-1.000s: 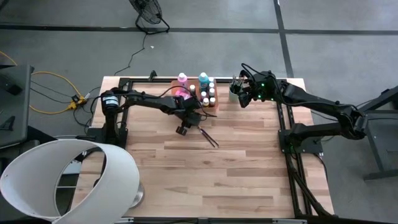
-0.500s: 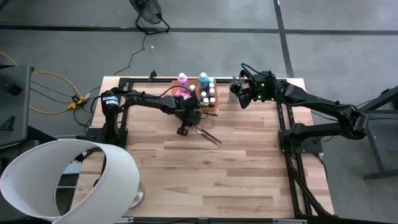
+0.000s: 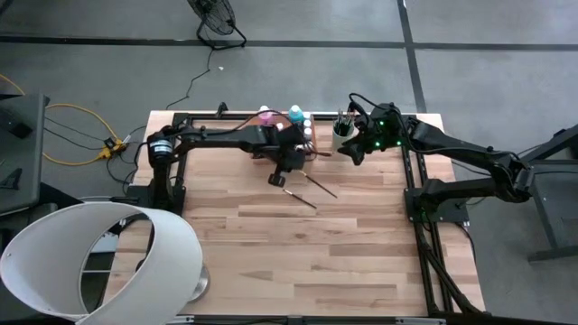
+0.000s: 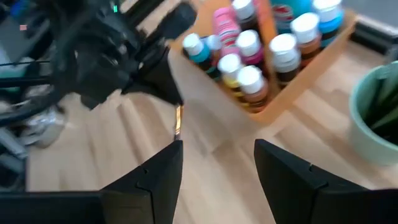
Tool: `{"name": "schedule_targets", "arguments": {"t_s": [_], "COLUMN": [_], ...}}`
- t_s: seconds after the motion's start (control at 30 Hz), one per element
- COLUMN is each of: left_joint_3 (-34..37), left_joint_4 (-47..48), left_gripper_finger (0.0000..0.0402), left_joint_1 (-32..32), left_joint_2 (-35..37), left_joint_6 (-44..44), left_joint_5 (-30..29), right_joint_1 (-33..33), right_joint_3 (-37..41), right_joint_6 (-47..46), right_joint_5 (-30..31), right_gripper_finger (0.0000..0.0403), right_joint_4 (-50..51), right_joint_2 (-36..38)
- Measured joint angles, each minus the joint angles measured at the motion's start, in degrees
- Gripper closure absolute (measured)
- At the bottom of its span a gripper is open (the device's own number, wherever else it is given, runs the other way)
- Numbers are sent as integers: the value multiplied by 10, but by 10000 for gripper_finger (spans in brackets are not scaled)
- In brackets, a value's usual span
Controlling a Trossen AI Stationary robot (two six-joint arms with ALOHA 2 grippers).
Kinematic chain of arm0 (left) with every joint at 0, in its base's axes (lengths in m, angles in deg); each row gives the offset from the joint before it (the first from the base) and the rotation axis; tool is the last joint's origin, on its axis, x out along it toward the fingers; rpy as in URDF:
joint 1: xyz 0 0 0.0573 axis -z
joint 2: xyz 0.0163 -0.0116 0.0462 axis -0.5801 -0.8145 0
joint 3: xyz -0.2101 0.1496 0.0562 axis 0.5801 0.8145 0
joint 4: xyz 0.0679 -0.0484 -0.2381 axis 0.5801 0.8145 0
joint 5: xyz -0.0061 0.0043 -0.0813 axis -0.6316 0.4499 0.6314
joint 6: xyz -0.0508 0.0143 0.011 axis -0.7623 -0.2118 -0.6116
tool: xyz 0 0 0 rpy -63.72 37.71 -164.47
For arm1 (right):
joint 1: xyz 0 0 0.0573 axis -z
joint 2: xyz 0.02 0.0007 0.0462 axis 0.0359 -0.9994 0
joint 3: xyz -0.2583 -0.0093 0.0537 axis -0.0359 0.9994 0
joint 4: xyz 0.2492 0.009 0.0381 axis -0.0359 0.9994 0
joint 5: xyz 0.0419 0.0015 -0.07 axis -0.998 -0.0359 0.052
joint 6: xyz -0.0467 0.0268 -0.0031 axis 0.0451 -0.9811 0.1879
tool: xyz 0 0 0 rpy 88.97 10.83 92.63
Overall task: Pick & Place Paint Supplies
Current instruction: Put the yellow paint brush into the green cup
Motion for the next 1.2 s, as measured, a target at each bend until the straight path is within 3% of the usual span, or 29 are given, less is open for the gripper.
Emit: {"name": "schedule_targets", "arguments": {"t_s": [0.27, 0.5, 0.73, 0.93, 1.03, 1.2], "left_joint_3": [-125, -167, -167, -167, -167, -167], "left_joint_4": [76, 77, 29, -52, -78, -91], "left_gripper_finger": [401, 401, 402, 401, 401, 401], "left_joint_1": [22, 31, 48, 78, 87, 99], "left_joint_2": [1, 2, 2, 2, 2, 2], "left_joint_6": [43, 107, 243, 354, 392, 423], "left_joint_5": [-118, -261, -300, -320, -334, -342], "right_joint_1": [-4, -54, -57, -31, -25, -23], "right_joint_3": [0, 0, 0, 0, 0, 0], "right_joint_6": [20, 118, 61, 43, 43, 45], "right_joint_5": [-67, -23, -32, -102, -129, -125], "right_gripper_finger": [211, 211, 211, 211, 211, 211], "right_joint_4": [-1, -28, -94, -98, -97, -99], "right_joint_2": [0, -3, -10, -29, -33, -33]}}
